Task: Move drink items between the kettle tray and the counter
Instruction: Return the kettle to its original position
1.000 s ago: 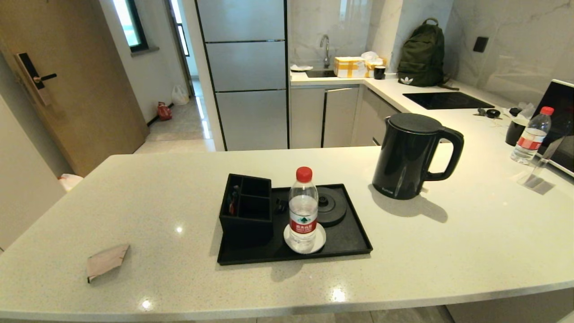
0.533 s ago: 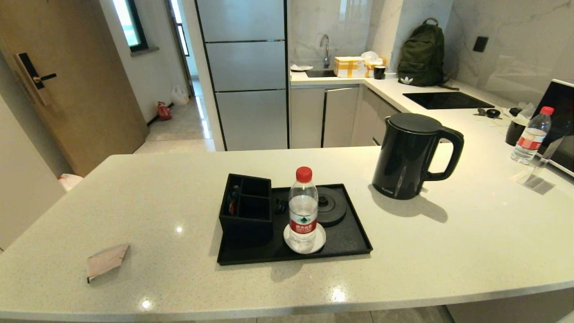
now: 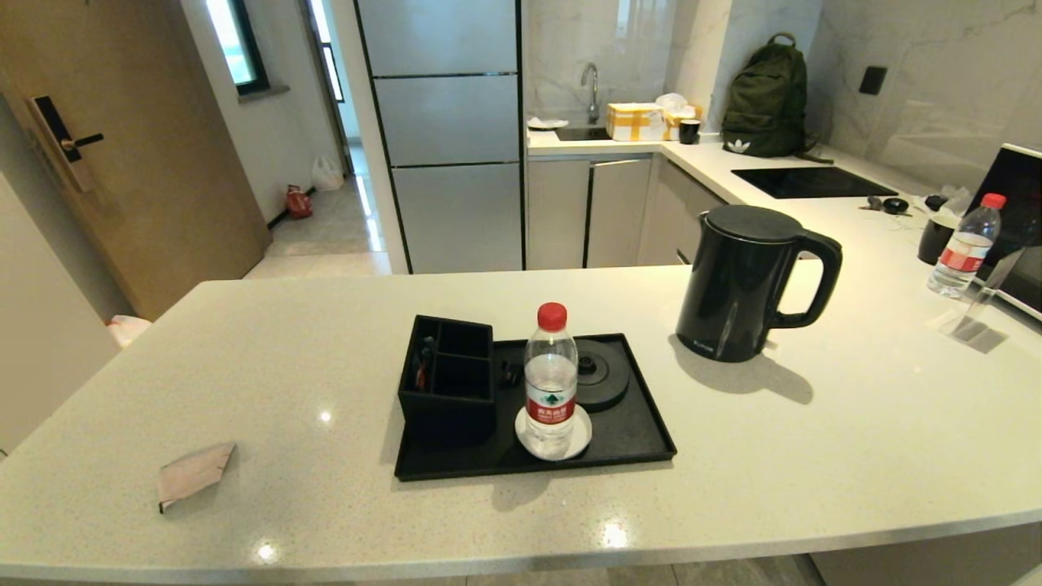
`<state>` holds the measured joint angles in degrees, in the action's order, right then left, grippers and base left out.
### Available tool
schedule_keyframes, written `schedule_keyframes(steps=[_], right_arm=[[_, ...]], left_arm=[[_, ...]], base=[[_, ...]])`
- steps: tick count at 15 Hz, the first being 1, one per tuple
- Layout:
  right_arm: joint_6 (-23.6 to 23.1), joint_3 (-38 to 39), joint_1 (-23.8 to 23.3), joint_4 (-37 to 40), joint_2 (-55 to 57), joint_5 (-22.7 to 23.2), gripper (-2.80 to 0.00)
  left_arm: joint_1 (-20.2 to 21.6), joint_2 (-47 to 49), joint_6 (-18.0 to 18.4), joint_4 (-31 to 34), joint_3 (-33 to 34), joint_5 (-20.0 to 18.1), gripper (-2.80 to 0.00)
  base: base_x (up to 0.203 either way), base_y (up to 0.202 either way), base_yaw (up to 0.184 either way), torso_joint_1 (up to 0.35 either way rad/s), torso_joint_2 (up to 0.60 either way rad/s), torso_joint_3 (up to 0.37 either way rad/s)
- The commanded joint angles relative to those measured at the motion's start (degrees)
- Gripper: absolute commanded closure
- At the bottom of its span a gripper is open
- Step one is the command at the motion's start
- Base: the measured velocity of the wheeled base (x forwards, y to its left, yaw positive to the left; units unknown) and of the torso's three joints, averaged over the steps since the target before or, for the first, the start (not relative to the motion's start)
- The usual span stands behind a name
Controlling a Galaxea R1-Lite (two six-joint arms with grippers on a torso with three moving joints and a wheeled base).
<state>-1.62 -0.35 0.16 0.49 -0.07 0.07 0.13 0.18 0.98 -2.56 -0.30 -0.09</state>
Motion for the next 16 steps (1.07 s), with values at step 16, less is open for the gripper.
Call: schedule_keyframes(steps=[16], right_arm=[[-0.05,0.00,0.02,0.01,0.07,0.01,0.00]], left_arm=[[0.04,-0.09,-0.46,2.73,0.04,0.01,0.00]], base=[[0.000,0.000,0.000,0.000,0.00,0.000]])
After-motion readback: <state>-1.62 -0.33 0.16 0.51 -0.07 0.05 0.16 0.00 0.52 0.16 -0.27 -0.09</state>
